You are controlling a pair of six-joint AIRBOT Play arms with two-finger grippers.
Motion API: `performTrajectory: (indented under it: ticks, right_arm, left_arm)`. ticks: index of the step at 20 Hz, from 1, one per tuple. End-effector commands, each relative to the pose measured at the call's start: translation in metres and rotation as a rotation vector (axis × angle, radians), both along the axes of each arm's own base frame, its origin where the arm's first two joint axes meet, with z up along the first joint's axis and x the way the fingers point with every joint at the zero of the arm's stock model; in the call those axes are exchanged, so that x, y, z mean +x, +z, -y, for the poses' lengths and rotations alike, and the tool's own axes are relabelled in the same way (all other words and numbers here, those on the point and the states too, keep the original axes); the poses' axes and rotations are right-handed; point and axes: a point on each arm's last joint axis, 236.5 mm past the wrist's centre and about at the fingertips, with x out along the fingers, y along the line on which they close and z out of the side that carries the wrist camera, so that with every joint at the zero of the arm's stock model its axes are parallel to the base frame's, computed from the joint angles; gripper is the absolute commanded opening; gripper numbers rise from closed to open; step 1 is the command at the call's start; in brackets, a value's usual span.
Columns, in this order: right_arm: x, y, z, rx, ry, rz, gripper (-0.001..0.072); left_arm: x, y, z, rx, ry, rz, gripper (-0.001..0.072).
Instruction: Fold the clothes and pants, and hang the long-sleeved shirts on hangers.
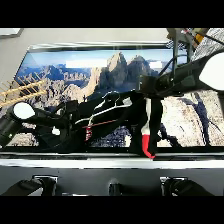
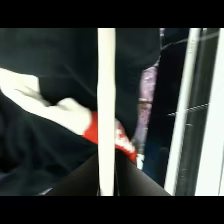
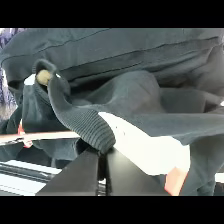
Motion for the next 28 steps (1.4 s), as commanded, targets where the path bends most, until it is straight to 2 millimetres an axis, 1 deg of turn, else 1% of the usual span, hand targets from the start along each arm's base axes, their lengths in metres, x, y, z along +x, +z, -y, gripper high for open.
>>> performTrajectory:
  ticks: [1, 3, 6, 8, 9, 11, 14, 16, 17, 18, 19, 20, 22, 23, 24, 25, 27, 28]
  right_arm:
    - [-0.005, -0.004, -0.025, 0.058, 0.077, -0.045, 0.0040]
    - [-0.002, -0.005, -0.041, 0.111, 0.101, -0.052, 0.0040]
    - [0.002, -0.013, -0.050, 0.124, 0.111, -0.080, 0.0040]
    - [-0.004, -0.017, -0.065, 0.170, 0.145, -0.125, 0.0040]
    - [-0.006, -0.017, -0.070, 0.184, 0.159, -0.136, 0.0040]
    - [-0.011, -0.018, -0.069, 0.178, 0.168, -0.150, 0.0040]
    - [-0.022, -0.022, -0.061, 0.139, 0.187, -0.183, 0.0041]
    - [-0.022, -0.022, -0.058, 0.129, 0.183, -0.180, 0.0042]
    - [-0.021, -0.023, -0.056, 0.121, 0.179, -0.180, 0.0086]
    - [-0.023, -0.025, -0.054, 0.109, 0.179, -0.188, 0.0112]
    - [-0.025, -0.027, -0.051, 0.095, 0.180, -0.195, 0.0199]
    - [-0.026, -0.028, -0.047, 0.080, 0.177, -0.201, 0.0257]
    - [-0.027, -0.026, -0.039, 0.054, 0.166, -0.184, 0.0290]
    - [-0.027, -0.024, -0.033, 0.038, 0.154, -0.171, 0.0344]
    - [-0.027, -0.022, -0.025, 0.018, 0.140, -0.160, 0.0424]
    - [-0.028, -0.020, -0.018, -0.002, 0.126, -0.149, 0.0448]
    - [-0.026, -0.015, -0.003, -0.041, 0.091, -0.114, 0.0456]
    - [-0.025, -0.011, 0.004, -0.053, 0.075, -0.092, 0.0508]
  left_arm:
    - [0.017, 0.021, 0.002, -0.009, 0.013, 0.063, 0.0031]
    - [0.015, 0.019, 0.008, -0.024, 0.004, 0.044, 0.0031]
    - [0.008, 0.013, 0.023, -0.024, -0.039, 0.027, 0.0031]
    - [0.007, 0.009, 0.036, -0.027, -0.060, 0.039, 0.0031]
    - [0.009, 0.008, 0.042, -0.030, -0.064, 0.050, 0.0031]
    - [0.012, 0.004, 0.047, -0.033, -0.047, 0.045, 0.0031]
    - [0.013, 0.001, 0.047, -0.032, -0.036, 0.034, 0.0031]
    - [0.015, 0.002, 0.048, -0.037, -0.031, 0.040, 0.0030]
    - [0.015, 0.002, 0.048, -0.037, -0.031, 0.040, 0.0030]
    - [0.015, 0.002, 0.048, -0.037, -0.032, 0.040, 0.0030]
    - [0.015, 0.002, 0.048, -0.037, -0.032, 0.040, 0.0030]
    - [0.015, 0.002, 0.048, -0.037, -0.031, 0.040, 0.0030]
    - [0.016, 0.002, 0.048, -0.039, -0.028, 0.045, 0.0030]
    - [0.017, 0.002, 0.048, -0.040, -0.026, 0.047, 0.0030]
    - [0.018, 0.002, 0.048, -0.041, -0.025, 0.049, 0.0030]
    - [0.019, 0.003, 0.049, -0.042, -0.022, 0.052, 0.0030]
    - [0.021, 0.005, 0.051, -0.059, -0.011, 0.059, 0.0030]
    - [0.023, 0.007, 0.052, -0.066, -0.006, 0.064, 0.0029]
